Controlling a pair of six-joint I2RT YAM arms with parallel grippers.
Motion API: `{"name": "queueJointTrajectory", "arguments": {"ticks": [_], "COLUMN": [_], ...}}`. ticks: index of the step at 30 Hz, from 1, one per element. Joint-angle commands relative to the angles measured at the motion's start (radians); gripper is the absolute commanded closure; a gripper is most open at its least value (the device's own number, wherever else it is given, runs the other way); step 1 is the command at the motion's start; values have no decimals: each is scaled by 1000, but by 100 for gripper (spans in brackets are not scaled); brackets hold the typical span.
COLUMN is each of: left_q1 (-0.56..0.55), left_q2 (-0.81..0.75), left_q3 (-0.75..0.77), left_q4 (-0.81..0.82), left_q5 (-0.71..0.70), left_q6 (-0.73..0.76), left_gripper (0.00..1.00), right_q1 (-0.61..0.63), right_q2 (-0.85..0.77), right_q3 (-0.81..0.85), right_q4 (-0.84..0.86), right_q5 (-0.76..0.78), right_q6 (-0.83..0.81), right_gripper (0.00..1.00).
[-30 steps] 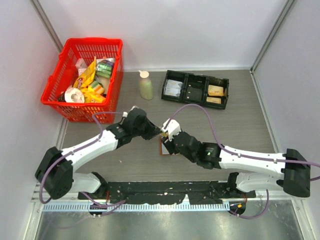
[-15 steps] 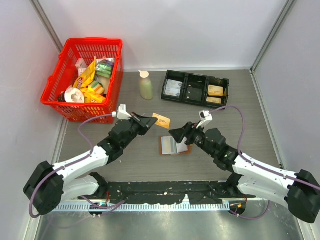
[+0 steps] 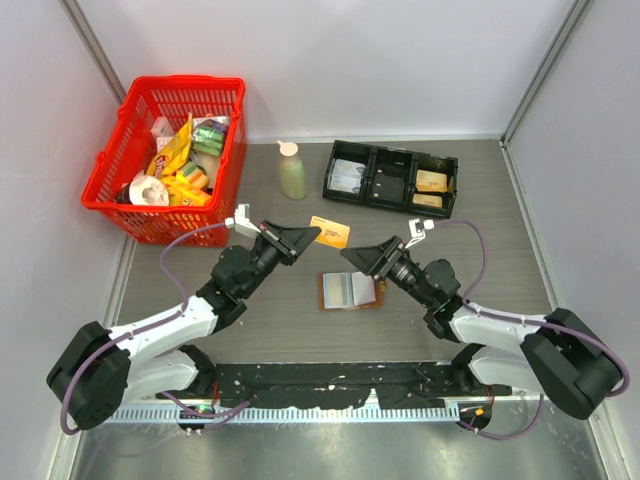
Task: Take the credit cards out of the card holder
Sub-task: Place the credit card in the storage box.
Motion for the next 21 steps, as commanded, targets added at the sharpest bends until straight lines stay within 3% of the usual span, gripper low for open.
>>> {"name": "queueJointTrajectory", "arguments": {"ticks": [1, 10, 12, 16, 18, 21], "left_q1": [4, 4, 4, 4, 5, 10], "left_q2": [3, 51, 58, 63, 52, 14], "left_q3": [1, 40, 44, 41, 45, 63], "left_q4": [103, 137, 148, 172, 153, 39], "left_q5": [46, 91, 91, 89, 88, 81], "left_q6": [24, 21, 21, 35, 78, 180], "left_gripper": [94, 94, 94, 93, 87, 66], "right_q1": [-58, -98, -98, -107, -122, -174], "right_q2": [81, 260, 294, 319, 310, 279], "right_q3": [18, 125, 137, 138, 122, 111], "right_q4": [289, 464, 504, 541, 536, 495], "right_q5": [-105, -195, -214, -226, -232, -266], "right_q6": [103, 174, 195, 220, 221, 227], "right_gripper": [28, 41, 49, 80, 99, 99]}}
